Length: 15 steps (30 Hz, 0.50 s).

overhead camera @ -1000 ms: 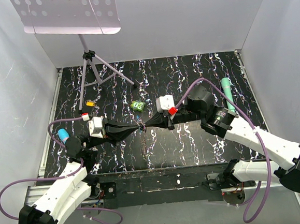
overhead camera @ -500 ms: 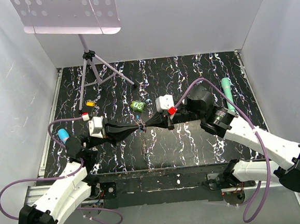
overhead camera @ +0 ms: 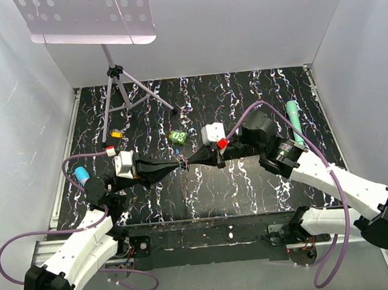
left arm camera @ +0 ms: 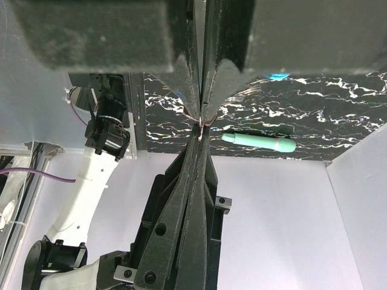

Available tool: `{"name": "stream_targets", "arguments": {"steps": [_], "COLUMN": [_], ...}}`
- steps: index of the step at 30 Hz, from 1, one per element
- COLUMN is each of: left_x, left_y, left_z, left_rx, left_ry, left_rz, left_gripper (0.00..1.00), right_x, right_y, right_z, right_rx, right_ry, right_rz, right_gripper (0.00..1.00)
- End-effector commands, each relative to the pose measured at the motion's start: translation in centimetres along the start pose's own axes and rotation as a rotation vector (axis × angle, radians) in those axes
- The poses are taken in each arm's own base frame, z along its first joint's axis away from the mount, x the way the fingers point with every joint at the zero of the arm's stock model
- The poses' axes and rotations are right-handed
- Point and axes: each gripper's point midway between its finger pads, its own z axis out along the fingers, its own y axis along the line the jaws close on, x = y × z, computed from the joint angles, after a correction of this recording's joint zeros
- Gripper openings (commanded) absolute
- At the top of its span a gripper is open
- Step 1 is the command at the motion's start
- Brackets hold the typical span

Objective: Put the keys on the keyring

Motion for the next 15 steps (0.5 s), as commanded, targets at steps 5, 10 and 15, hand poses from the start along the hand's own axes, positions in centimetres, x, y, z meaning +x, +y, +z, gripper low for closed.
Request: {"name": "stream_targets", "arguments": {"steps": [5,10,15], "left_x": [-1.09,-1.07,-1.05], "left_y": [0.55,0.60,0.55], "left_z": [-0.03,-0.05,-0.05], "left_rx": [-0.031,-0.033,-0.030], "left_ry": [-0.036,-0.035,-0.034], "left_rz": [0.045,0.046,0.044], "left_gripper": [0.00,0.00,0.00], "right_x": [-1.74,-1.82,-1.74], "right_y": [-0.47,-0.35,-0.52], "right_z": [-0.22,-0.27,-0.10], "right_rx": [0.015,0.008,0.010], "right_ry": [-0.044,-0.047,-0.048], "right_rz": [-0.034,-0.035,-0.036], "right_gripper": [0.01,0.01,0.01]}}
